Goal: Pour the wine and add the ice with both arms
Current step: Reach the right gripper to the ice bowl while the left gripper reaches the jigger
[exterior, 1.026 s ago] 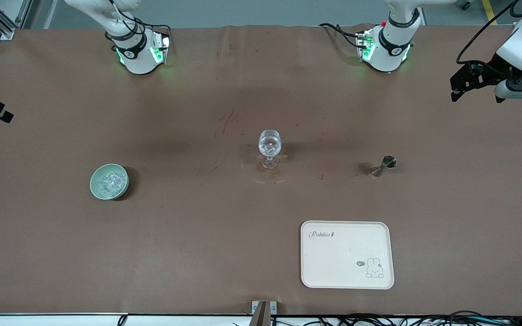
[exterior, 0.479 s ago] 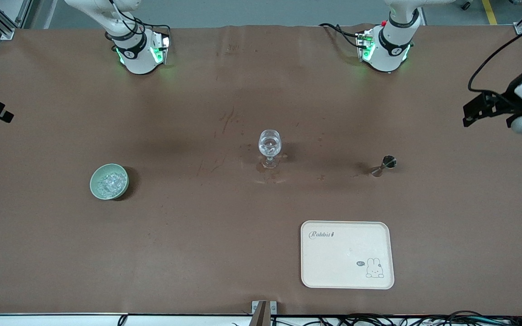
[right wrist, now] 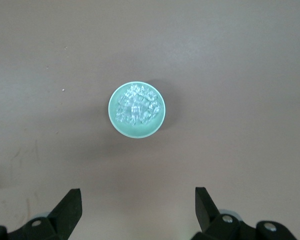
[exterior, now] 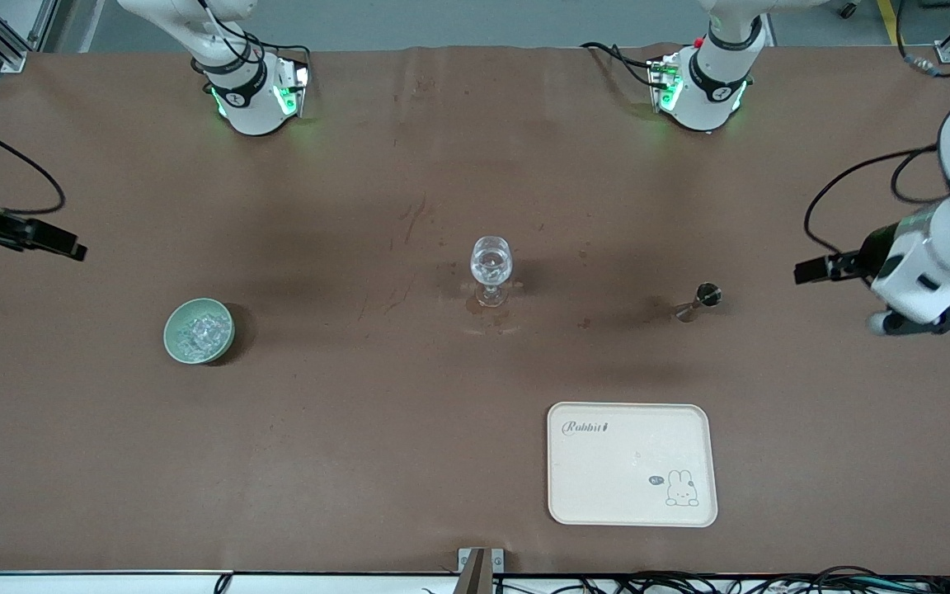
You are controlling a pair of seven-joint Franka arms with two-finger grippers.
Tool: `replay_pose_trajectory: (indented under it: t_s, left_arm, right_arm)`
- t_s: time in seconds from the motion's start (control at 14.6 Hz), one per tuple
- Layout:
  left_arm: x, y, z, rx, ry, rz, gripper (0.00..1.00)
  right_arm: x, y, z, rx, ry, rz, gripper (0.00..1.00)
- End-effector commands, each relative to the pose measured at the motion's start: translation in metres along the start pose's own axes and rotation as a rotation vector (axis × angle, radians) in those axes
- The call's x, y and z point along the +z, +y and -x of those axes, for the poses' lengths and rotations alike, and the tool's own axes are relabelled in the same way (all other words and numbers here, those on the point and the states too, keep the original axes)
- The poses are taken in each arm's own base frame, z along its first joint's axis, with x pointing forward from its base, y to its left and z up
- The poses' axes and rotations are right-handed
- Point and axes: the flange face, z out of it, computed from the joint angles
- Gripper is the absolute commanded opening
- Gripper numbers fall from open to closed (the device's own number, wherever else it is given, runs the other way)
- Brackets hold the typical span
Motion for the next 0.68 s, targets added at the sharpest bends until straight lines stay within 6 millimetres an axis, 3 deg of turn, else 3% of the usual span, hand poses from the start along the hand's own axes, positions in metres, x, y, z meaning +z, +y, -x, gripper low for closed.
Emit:
replay_pose_trajectory:
  t_s: [0.0, 0.14, 0.27, 0.55, 0.62]
  left_arm:
    - [0.057, -0.034, -0.035, -0.17, -0.11, 0.125, 0.94]
    - [0.1, -0.064, -0.057, -0.28, -0.2, 0.251, 0.93]
    - [0.138, -0.071, -0.071, -0.378, -0.287, 0.329, 0.91]
    - [0.208, -0.127, -0.095, -0.573, -0.383, 0.464, 0.95]
    - [0.226, -0.131, -0.099, -0.604, -0.416, 0.513, 0.96]
  right_arm:
    - [0.074, -0.015, 0.002, -0.033, 0.038, -0.011, 1.0]
    - [0.133, -0.016, -0.005, -0.034, 0.076, -0.009, 1.0]
    - [0.178, -0.017, -0.01, -0.041, 0.084, -0.001, 1.0]
    - [0.243, -0.029, -0.01, -0.081, 0.131, 0.0, 1.0]
    - [0.256, -0.03, -0.01, -0.085, 0.138, 0.001, 1.0]
